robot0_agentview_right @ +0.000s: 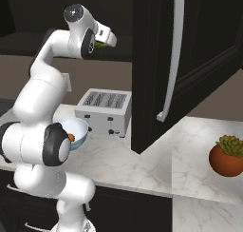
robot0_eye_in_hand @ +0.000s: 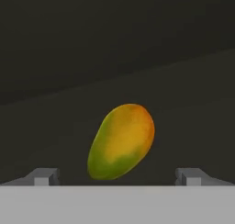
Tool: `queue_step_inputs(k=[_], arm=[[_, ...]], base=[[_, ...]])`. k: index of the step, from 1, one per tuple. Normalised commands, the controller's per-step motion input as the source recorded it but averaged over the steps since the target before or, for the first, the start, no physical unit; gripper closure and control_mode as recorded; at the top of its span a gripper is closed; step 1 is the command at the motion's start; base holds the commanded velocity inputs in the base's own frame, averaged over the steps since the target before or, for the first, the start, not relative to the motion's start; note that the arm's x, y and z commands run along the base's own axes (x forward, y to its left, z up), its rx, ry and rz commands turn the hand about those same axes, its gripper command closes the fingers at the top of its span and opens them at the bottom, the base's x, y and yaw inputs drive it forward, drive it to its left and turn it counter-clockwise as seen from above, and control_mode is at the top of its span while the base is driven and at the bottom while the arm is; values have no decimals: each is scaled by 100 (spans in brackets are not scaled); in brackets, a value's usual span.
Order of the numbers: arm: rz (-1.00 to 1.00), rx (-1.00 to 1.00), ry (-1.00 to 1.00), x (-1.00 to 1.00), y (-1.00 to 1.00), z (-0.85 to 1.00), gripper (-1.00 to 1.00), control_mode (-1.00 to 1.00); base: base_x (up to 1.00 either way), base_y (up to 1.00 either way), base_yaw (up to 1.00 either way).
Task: Open the cabinet. Pick the tangerine and mango from the cabinet and place them into the bowl. Then close the cabinet.
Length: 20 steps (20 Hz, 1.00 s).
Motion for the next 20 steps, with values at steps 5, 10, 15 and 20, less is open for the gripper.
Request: queue_step_inputs(k=[5, 10, 15, 20], arm=[[0, 0, 3, 47, -5, -17, -100, -100], [0, 0, 0, 17, -7, -42, -100, -100], [0, 0, 0, 22, -8, -32, -100, -100], [0, 0, -1, 31, 0, -30, 100, -100]], base=[[0, 0, 0], [0, 0, 0], [0, 0, 0], [0, 0, 0]])
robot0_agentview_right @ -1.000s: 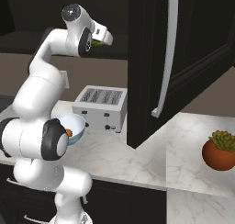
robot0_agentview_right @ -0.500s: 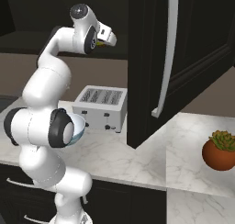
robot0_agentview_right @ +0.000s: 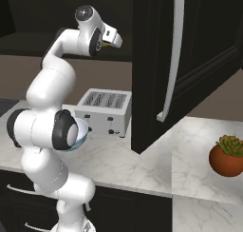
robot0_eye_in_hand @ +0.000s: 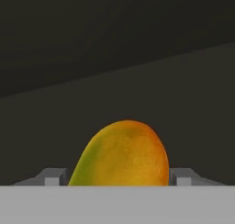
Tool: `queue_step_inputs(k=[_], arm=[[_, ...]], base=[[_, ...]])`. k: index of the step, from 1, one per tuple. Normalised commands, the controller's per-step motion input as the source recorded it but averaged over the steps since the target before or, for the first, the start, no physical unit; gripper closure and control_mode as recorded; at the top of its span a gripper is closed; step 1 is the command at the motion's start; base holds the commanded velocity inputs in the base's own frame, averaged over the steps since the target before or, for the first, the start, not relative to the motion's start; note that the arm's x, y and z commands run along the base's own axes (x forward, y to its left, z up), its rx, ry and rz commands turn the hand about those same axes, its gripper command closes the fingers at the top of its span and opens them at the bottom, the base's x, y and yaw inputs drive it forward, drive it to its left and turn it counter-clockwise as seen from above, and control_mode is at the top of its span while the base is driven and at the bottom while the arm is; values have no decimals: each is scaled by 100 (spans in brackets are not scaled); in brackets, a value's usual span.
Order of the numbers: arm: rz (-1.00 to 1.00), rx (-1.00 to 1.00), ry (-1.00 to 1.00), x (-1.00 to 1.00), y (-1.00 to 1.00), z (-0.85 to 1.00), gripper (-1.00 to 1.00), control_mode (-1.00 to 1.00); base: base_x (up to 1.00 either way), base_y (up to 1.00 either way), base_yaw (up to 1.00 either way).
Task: Open the cabinet. Pick the tangerine and mango from the cabinet and place them into the bowl. Then close the cabinet.
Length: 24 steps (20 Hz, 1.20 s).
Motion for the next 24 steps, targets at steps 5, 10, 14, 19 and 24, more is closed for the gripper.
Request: queue_step_inputs(k=[5, 10, 14, 19, 24], arm=[[0, 0, -1, 2, 0, -4, 100, -100], [0, 0, -7, -16, 0, 3, 100, -100], [1, -1, -40, -72, 0, 24, 100, -100], [0, 0, -51, -98, 0, 35, 100, -100], [0, 1, -29, -100, 0, 68, 100, -100]], base=[[0, 0, 0], [0, 0, 0], [0, 0, 0], [0, 0, 0], [0, 0, 0]])
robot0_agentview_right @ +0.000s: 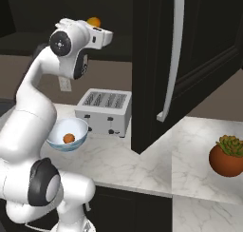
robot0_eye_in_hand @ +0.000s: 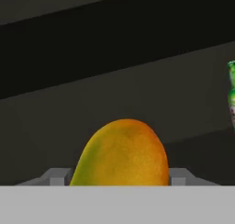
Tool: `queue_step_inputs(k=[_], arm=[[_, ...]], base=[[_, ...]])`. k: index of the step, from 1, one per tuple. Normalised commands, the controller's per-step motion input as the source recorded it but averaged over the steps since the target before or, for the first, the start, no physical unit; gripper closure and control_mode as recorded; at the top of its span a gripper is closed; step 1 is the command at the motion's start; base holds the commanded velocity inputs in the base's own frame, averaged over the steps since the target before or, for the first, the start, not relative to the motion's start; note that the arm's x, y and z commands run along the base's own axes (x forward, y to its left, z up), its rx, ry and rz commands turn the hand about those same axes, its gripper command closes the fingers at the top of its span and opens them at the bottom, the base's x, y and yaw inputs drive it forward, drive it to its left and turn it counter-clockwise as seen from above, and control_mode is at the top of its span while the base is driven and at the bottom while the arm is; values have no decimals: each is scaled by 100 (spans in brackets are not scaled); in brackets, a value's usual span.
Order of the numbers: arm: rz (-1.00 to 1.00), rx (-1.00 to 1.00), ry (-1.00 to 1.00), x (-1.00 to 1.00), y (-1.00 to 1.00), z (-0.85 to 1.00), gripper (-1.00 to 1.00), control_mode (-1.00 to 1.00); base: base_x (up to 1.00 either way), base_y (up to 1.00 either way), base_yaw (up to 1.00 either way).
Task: Open the cabinet. Pick the tangerine and mango from the cabinet and place them into the bowl. Then close the cabinet.
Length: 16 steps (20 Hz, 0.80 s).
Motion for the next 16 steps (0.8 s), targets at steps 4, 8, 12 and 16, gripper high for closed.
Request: queue_step_inputs(k=[4, 8, 12, 16], arm=[[0, 3, -5, -100, 0, 61, 100, -100], [0, 4, 0, -100, 0, 44, 100, -100], [0, 1, 2, -100, 0, 8, 100, -100], [0, 0, 13, -100, 0, -11, 100, -100]], base=[[0, 0, 0], [0, 0, 0], [0, 0, 0], [0, 0, 0]])
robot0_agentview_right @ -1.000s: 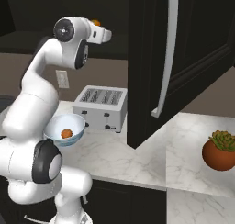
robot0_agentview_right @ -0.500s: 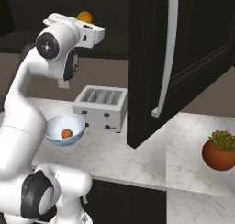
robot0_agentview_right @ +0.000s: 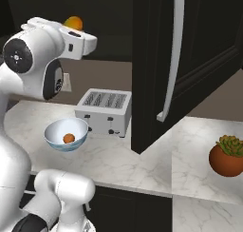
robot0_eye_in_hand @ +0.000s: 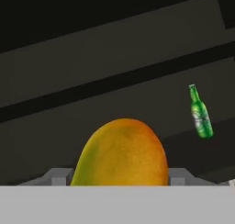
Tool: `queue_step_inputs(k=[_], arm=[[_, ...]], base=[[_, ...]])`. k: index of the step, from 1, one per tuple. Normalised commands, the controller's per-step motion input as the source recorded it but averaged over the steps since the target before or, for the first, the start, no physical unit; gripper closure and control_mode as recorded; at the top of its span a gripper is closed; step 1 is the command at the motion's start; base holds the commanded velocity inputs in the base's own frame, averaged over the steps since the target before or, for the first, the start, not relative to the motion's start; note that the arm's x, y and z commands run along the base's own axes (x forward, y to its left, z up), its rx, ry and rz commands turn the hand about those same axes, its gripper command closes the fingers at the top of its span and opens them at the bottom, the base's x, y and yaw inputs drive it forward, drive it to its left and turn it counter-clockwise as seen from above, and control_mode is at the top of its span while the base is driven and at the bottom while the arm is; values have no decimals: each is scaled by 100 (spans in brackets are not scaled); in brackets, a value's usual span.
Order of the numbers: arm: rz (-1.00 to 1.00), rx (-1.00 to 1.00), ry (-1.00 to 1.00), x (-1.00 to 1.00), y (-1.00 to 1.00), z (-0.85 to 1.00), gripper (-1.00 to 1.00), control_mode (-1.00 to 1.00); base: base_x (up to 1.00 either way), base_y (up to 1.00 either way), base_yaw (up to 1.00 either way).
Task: Open the cabinet. Pick the tangerine and mango from the cabinet and place them into the bowl. Then close the cabinet.
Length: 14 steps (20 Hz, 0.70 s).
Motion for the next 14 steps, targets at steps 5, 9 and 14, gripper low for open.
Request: queue_step_inputs(k=[5, 9, 14], arm=[[0, 0, 24, -100, 0, -26, 100, -100], [0, 0, 30, -100, 0, -49, 100, -100], [4, 0, 34, -65, 10, -87, 100, -100]], base=[[0, 0, 0], [0, 0, 0], [0, 0, 0]])
